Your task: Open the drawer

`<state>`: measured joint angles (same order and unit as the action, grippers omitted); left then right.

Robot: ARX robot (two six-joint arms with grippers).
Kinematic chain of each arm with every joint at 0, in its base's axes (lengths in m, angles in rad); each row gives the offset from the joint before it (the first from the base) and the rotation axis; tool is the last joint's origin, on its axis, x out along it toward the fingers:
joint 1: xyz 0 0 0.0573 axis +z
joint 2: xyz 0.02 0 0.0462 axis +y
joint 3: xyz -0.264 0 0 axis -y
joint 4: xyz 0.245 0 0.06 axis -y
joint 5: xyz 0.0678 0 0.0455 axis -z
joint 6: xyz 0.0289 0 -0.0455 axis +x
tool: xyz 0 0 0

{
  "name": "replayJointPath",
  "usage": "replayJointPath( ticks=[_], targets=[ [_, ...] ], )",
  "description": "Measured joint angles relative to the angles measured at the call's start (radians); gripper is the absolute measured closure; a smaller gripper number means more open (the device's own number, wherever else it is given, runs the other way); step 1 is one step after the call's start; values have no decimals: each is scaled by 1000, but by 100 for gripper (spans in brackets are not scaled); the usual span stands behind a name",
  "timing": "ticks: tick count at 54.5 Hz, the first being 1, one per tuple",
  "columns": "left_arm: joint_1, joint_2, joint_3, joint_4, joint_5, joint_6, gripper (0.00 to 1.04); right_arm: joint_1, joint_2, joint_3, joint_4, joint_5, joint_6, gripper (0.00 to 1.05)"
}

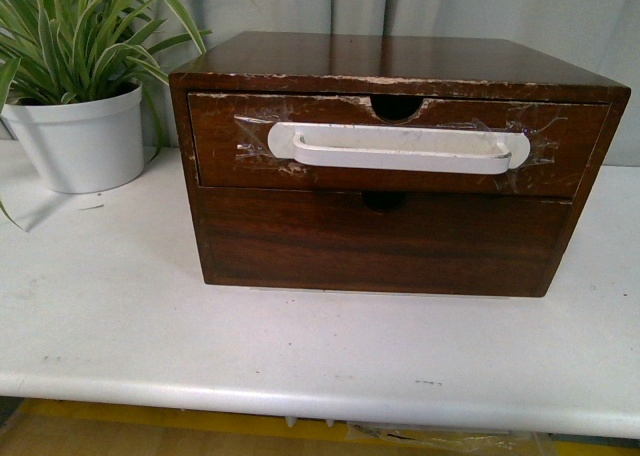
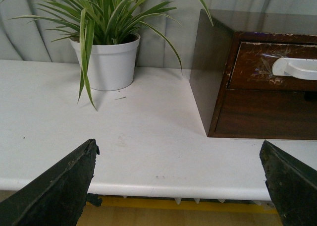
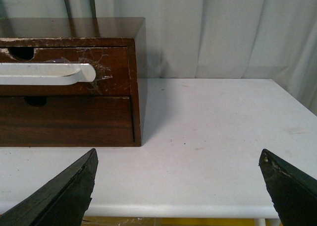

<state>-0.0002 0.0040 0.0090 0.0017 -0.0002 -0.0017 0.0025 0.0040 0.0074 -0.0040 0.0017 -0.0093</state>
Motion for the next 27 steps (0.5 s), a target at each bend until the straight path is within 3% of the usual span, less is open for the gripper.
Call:
replayJointPath(
  ticks=[27],
  targets=[
    [0,0,0,0,0,0,6,0,0,0,0,0,0,9]
  ],
)
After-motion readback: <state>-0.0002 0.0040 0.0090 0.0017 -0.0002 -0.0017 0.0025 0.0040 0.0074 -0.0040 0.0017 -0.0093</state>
